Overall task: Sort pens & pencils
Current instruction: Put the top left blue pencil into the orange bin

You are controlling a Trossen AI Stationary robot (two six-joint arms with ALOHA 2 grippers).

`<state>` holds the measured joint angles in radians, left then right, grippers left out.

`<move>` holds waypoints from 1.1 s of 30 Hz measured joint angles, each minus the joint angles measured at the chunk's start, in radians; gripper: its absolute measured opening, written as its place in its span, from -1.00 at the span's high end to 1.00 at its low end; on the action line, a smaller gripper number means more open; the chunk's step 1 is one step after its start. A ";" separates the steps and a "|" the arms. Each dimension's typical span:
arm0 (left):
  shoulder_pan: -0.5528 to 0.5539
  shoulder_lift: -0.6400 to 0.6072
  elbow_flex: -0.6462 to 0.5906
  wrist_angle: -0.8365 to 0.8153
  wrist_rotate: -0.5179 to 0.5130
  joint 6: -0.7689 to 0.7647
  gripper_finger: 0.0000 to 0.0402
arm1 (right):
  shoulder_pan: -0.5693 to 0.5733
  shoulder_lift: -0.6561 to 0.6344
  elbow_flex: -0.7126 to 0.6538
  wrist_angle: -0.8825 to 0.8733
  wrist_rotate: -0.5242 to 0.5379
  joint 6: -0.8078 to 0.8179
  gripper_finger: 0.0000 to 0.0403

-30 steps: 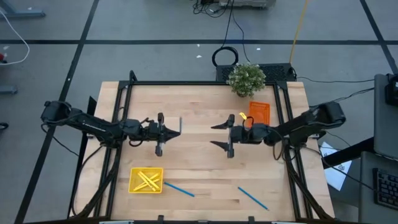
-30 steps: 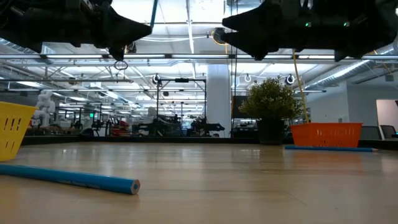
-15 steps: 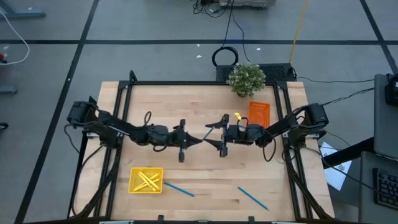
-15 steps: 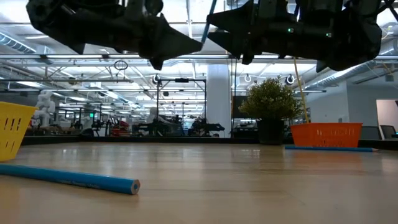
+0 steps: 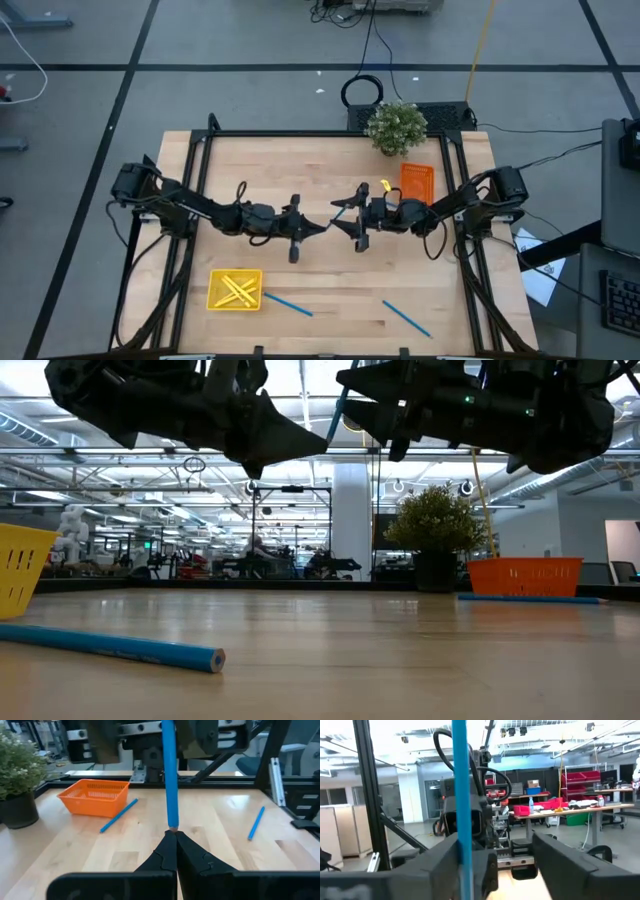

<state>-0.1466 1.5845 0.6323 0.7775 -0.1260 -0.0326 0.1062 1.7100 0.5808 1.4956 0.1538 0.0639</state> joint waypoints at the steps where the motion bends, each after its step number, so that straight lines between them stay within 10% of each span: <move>1: 0.000 0.000 0.000 -0.001 -0.003 0.000 1.00 | 0.000 0.000 0.000 0.000 0.000 0.006 0.01; 7: 0.002 0.000 0.000 -0.006 -0.008 0.001 0.99 | 0.001 0.000 0.000 -0.008 -0.003 0.004 0.90; 18: 0.020 -0.269 0.000 -0.394 -0.005 -0.049 0.36 | 0.008 -0.169 -0.009 -0.343 0.017 -0.051 0.95; 23: 0.006 -0.482 -0.035 -0.513 -0.020 -0.022 0.16 | 0.069 -0.404 -0.009 -0.781 0.242 -0.167 0.95; 33: 0.001 -0.723 -0.316 -0.187 -0.067 0.023 0.13 | 0.169 -0.600 -0.008 -1.186 0.691 -0.196 0.95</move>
<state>-0.1455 0.8618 0.3165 0.5907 -0.1932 -0.0096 0.2756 1.1104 0.5724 0.3099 0.8451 -0.1322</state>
